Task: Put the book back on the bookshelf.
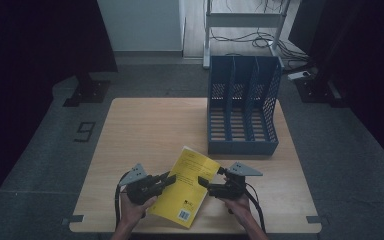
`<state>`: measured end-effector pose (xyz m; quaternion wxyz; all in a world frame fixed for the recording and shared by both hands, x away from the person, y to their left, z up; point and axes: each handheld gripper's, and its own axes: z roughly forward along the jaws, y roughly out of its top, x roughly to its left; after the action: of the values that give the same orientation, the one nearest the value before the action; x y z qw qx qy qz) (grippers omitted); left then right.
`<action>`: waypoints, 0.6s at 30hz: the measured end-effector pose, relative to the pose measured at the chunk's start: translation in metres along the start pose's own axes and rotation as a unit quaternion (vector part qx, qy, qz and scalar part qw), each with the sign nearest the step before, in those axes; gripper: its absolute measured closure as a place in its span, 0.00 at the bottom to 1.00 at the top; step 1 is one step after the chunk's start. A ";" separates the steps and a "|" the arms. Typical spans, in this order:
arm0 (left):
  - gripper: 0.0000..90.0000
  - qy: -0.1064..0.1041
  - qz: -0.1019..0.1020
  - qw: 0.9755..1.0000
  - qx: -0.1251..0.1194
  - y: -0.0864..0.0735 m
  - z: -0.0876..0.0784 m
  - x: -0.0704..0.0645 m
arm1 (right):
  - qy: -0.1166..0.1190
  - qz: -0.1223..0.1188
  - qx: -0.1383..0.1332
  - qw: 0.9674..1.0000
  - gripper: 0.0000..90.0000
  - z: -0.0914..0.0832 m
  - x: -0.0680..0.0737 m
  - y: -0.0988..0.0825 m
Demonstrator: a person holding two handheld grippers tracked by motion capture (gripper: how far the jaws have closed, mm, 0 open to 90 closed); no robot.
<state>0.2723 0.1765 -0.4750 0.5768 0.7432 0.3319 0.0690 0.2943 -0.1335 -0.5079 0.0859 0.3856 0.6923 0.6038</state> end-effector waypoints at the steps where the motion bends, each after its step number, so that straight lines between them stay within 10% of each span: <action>1: 0.86 -0.001 -0.001 1.000 0.000 0.000 0.000 0.000 | 0.002 -0.002 -0.002 1.000 0.23 -0.001 0.001 0.001; 18: 0.85 0.004 -0.018 1.000 0.007 -0.003 0.002 0.007 | 0.028 -0.043 -0.016 0.999 0.60 -0.004 0.011 0.002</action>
<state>0.2775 0.1793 -0.4799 0.5709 0.7411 0.3484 0.0593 0.2847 -0.1297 -0.5011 0.0984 0.3372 0.7006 0.6212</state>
